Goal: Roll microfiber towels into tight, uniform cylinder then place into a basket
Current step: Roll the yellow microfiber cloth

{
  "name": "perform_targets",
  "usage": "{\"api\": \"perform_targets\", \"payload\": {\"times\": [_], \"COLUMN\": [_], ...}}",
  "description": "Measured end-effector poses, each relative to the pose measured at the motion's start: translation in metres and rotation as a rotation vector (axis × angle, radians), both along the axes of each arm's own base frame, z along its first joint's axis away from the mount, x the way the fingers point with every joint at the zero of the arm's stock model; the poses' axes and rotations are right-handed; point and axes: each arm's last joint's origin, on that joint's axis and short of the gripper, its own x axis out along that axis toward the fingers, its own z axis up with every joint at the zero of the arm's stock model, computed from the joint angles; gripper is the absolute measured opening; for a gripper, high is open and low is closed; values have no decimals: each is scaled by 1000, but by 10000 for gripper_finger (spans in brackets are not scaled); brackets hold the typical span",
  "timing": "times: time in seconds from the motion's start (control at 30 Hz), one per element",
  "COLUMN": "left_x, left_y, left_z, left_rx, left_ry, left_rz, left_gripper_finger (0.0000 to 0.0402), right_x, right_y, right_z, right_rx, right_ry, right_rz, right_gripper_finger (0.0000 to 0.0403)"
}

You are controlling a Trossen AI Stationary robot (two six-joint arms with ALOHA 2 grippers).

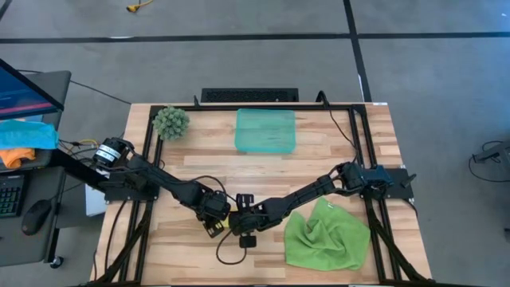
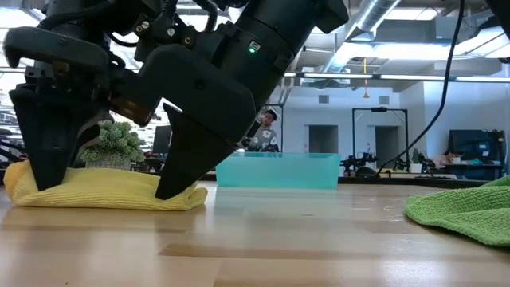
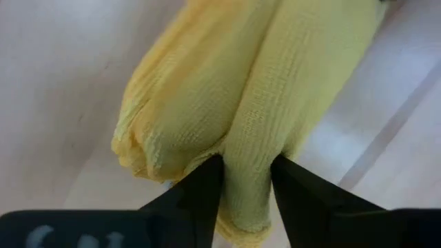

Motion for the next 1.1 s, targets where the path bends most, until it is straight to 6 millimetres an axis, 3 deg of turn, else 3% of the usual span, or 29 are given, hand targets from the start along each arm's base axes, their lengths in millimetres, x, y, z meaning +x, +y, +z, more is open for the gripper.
{"api": "perform_targets", "payload": {"times": [0.23, 0.53, 0.73, 0.93, 1.1], "left_x": [-2, -31, -53, -62, -62], "left_y": [3, 9, -14, -51, -63], "left_z": [12, 66, 94, 78, 50], "left_rx": [10, 176, 339, 441, 499], "left_ry": [-50, -111, -384, -650, -670], "left_rz": [-98, -96, -166, -232, -251], "left_gripper_finger": [132, 119, 118, 118, 118], "right_x": [0, 0, 0, 0, 0], "right_y": [0, 1, 1, 1, 1], "right_z": [0, 0, 0, 0, -1], "right_rx": [4, 10, 11, 11, 12], "right_ry": [2, 3, 2, 0, -1], "right_rz": [2, -3, -4, -3, -4], "right_gripper_finger": [108, 108, 108, 108, 108]}}
